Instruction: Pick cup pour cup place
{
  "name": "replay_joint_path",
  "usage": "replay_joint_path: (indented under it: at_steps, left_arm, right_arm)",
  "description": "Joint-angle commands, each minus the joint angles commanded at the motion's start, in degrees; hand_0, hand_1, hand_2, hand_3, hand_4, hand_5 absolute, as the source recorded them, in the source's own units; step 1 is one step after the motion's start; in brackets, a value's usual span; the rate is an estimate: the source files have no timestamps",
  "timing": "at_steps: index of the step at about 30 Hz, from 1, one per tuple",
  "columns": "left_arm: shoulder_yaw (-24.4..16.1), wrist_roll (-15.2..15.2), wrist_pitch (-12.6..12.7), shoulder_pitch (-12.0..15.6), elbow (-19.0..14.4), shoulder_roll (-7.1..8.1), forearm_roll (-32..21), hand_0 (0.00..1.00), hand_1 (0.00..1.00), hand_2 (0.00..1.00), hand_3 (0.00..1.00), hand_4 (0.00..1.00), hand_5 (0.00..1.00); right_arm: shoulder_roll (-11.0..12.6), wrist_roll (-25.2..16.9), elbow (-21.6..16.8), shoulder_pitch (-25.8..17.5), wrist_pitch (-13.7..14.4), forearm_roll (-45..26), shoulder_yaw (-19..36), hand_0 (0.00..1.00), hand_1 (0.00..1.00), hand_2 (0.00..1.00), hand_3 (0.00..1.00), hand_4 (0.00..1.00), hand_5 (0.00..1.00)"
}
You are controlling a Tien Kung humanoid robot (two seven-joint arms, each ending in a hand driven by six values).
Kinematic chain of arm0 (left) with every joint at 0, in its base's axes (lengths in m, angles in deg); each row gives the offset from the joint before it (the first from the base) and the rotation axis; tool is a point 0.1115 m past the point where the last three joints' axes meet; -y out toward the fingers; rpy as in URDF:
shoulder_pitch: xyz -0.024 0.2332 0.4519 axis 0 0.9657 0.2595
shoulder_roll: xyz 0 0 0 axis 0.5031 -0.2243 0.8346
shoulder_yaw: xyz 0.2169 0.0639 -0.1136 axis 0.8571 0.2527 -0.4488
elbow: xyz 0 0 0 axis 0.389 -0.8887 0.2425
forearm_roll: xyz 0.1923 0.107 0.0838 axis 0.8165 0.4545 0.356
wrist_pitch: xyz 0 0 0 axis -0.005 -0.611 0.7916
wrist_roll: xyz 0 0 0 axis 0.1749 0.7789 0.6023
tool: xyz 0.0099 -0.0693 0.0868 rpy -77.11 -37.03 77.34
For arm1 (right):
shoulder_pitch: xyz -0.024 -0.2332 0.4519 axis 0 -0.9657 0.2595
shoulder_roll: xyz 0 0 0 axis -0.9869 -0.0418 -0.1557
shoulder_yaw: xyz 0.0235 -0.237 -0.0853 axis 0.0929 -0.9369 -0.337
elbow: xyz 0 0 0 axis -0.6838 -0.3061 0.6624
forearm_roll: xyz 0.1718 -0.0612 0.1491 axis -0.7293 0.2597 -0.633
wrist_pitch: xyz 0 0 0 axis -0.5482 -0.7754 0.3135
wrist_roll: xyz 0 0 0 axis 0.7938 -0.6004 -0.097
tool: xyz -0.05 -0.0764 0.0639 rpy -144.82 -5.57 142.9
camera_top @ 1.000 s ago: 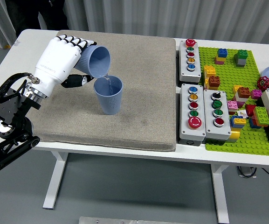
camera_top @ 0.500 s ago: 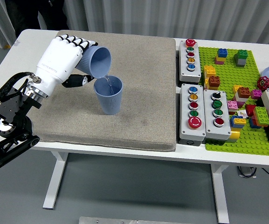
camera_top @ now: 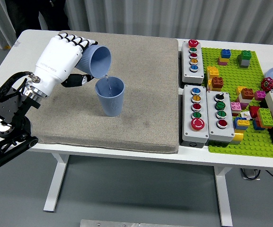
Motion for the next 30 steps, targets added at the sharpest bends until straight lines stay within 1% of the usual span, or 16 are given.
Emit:
replay_joint_path:
  at_steps: [14,20,27,30]
  left_arm:
    - [1.04,0.30,-0.31,-0.23,-0.07,0.12,0.00,0.539,0.546,0.639,0.573,0.712,0.197]
    - [1.67,0.72,-0.97,-0.67,-0.75,0.50,0.00,0.540,0.546,0.639,0.573,0.711,0.196]
    - [2.33,1.31,-1.04,-1.28,-0.84,0.71,0.00,0.541,0.547,0.641,0.574,0.709,0.194]
    - [2.89,1.62,-1.20,-1.63,-1.00,1.04,0.00,0.541,0.547,0.641,0.574,0.709,0.194]
  right_arm:
    - [-0.09,0.07,0.00,-0.45,-0.13,0.25,0.03,0.702,0.628,0.559,0.563,0.002,0.010]
    - [-0.08,0.04,0.00,-0.41,-0.10,0.18,0.04,0.702,0.628,0.560,0.563,0.002,0.011]
    - [-0.07,0.00,0.00,-0.28,-0.07,-0.04,-0.07,0.702,0.628,0.560,0.563,0.002,0.012]
    - [-0.03,-0.05,0.00,-0.23,-0.07,-0.20,-0.15,0.702,0.628,0.560,0.563,0.002,0.012]
